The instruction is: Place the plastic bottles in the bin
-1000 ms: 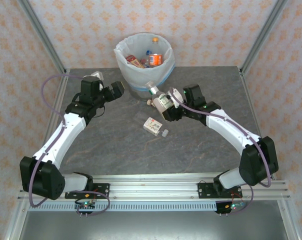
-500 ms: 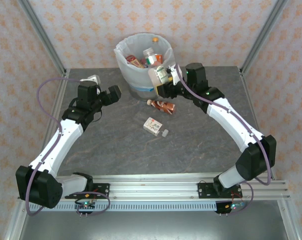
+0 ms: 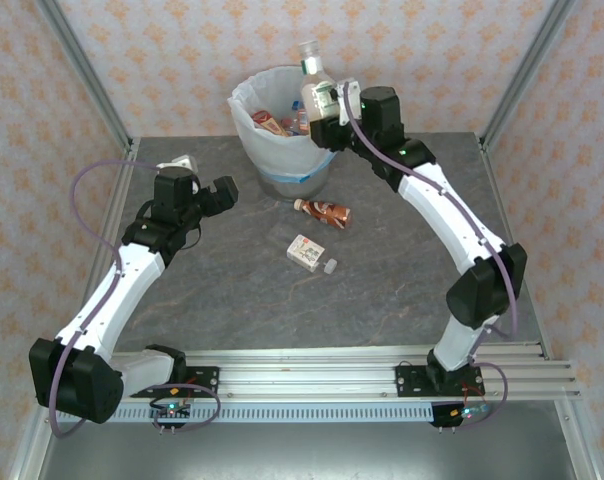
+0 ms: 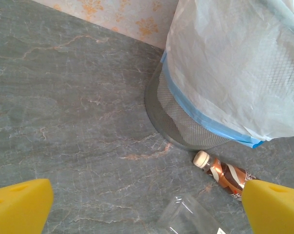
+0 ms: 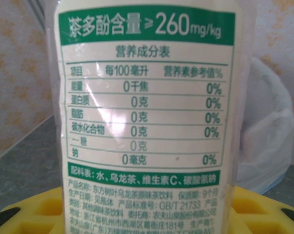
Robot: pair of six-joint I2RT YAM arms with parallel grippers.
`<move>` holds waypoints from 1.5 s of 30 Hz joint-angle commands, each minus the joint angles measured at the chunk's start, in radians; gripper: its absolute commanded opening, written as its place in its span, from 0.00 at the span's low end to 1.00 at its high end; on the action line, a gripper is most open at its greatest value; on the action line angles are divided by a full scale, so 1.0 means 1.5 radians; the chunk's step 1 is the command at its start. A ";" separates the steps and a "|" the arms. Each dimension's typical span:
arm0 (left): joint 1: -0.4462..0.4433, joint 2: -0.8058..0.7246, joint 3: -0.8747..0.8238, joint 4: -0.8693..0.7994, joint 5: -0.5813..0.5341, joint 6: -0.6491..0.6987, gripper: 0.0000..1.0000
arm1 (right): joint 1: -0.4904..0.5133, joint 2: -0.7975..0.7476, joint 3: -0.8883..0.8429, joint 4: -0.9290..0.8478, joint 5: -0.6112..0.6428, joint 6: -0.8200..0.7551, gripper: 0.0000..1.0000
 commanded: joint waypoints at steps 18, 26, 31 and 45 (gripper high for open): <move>0.002 -0.035 -0.011 -0.036 -0.048 0.029 1.00 | 0.002 0.343 0.526 -0.229 0.085 -0.057 0.41; 0.003 -0.018 -0.010 -0.032 -0.052 0.024 1.00 | 0.003 0.398 0.539 -0.184 0.127 -0.032 0.53; 0.003 -0.007 -0.005 -0.031 -0.047 0.021 1.00 | 0.008 0.420 0.557 -0.231 0.134 -0.027 0.75; 0.002 0.017 0.004 -0.017 -0.015 0.012 1.00 | 0.010 0.312 0.546 -0.303 0.080 -0.059 0.88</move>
